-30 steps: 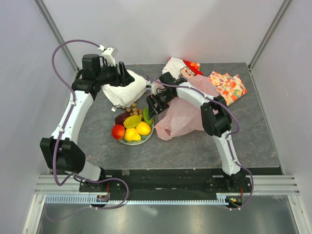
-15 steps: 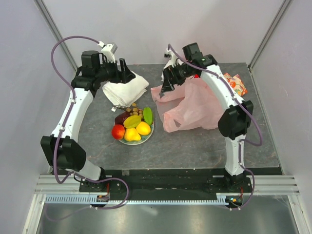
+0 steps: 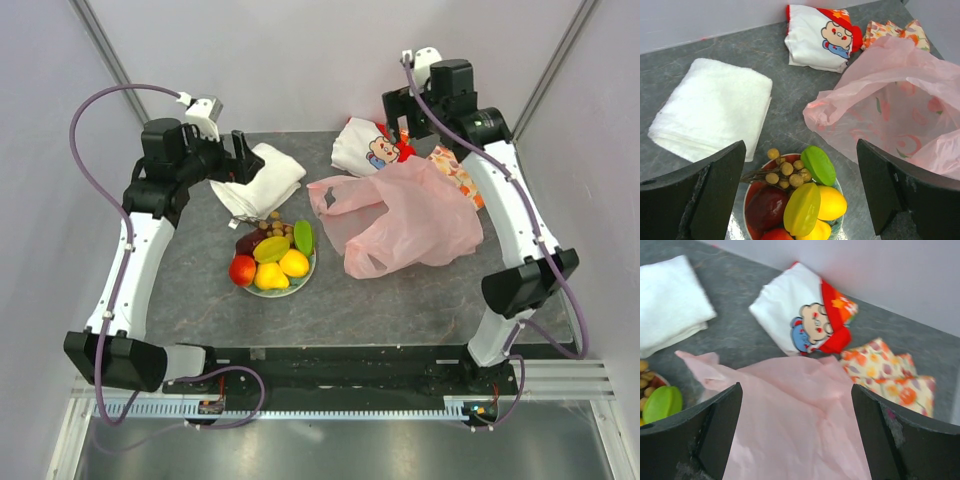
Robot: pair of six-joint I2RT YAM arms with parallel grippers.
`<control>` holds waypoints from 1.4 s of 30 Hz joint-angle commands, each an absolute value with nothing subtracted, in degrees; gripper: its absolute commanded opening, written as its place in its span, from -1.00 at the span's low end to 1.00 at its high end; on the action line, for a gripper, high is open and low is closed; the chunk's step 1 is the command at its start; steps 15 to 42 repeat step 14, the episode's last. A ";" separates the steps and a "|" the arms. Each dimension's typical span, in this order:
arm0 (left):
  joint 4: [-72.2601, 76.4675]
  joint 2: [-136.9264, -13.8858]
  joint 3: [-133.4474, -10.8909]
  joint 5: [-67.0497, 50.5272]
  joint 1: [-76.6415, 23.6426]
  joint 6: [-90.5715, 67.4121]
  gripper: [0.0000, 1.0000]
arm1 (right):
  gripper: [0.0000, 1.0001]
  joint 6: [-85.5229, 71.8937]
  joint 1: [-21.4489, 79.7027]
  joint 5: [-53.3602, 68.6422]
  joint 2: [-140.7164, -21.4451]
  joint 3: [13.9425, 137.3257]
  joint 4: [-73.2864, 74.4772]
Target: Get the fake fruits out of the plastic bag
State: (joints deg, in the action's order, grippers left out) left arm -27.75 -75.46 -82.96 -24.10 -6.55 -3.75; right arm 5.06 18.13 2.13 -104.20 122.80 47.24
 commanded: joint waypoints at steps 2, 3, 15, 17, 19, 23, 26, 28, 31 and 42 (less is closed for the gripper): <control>-28.91 -72.07 -79.11 -18.29 -3.70 -1.58 0.99 | 0.96 2.37 18.37 -13.01 -96.07 115.42 43.07; -29.00 -70.85 -78.32 -16.28 -3.43 -1.58 0.99 | 0.96 2.37 18.28 -12.40 -95.37 114.44 42.98; -28.30 -63.37 -71.28 -7.12 -0.09 -0.09 0.99 | 0.96 3.34 18.37 -8.53 -93.43 112.32 42.54; -28.30 -63.37 -71.28 -7.12 -0.09 -0.09 0.99 | 0.96 3.34 18.37 -8.53 -93.43 112.32 42.54; -28.30 -63.37 -71.28 -7.12 -0.09 -0.09 0.99 | 0.96 3.34 18.37 -8.53 -93.43 112.32 42.54; -28.30 -63.37 -71.28 -7.12 -0.09 -0.09 0.99 | 0.96 3.34 18.37 -8.53 -93.43 112.32 42.54; -28.30 -63.37 -71.28 -7.12 -0.09 -0.09 0.99 | 0.96 3.34 18.37 -8.53 -93.43 112.32 42.54; -28.30 -63.37 -71.28 -7.12 -0.09 -0.09 0.99 | 0.96 3.34 18.37 -8.53 -93.43 112.32 42.54; -28.30 -63.37 -71.28 -7.12 -0.09 -0.09 0.99 | 0.96 3.34 18.37 -8.53 -93.43 112.32 42.54; -28.30 -63.37 -71.28 -7.12 -0.09 -0.09 0.99 | 0.96 3.34 18.37 -8.53 -93.43 112.32 42.54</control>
